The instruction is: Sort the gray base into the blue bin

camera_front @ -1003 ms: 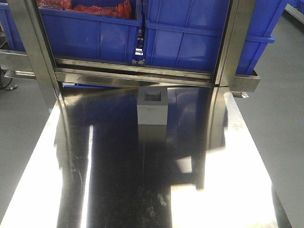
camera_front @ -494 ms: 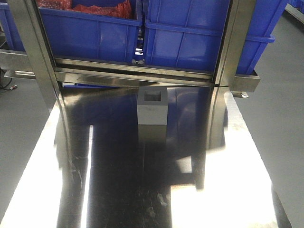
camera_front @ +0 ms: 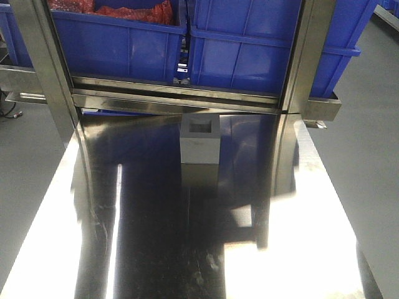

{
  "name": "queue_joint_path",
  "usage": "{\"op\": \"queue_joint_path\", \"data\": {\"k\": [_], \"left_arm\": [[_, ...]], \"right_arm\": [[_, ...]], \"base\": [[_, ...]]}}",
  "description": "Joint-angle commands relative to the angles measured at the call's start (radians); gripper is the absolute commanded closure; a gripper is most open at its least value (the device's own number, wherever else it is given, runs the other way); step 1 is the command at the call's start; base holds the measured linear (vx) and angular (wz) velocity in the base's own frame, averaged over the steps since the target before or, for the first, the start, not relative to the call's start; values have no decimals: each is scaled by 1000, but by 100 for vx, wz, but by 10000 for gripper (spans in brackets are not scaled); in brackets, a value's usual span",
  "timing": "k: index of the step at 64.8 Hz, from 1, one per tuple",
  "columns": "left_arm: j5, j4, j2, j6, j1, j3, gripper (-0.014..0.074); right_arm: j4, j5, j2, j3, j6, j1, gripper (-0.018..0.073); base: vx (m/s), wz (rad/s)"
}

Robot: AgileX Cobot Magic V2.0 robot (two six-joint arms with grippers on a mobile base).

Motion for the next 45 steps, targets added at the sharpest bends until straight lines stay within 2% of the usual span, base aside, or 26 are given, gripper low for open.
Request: {"op": "queue_joint_path", "data": {"k": [1,5,9,17,26,34,45], "left_arm": [[-53,-13,20,-3,2,-36,559],[-54,-13,16,-3,2,-36,495],[-56,-13,16,-3,2,-36,391],[-56,-30,16,-4,2,-36,95],[-54,-36,16,-4,2,-36,-121],[-90,-36,16,-4,2,-36,-130],[-149,-93,43,-2,2,-64,-78]], "right_arm": [[-7,-75,-2,0,-8,0,564],[-7,-75,-2,0,-8,0,564],[-7,-75,-2,0,-8,0,564],[-7,-75,-2,0,-8,0,564],[-7,-75,-2,0,-8,0,564],[-7,-75,-2,0,-8,0,564],[-7,-75,-2,0,-8,0,564]], "base": [[0,0],[0,0],[0,0],[0,0],[0,0],[0,0],[0,0]]}}
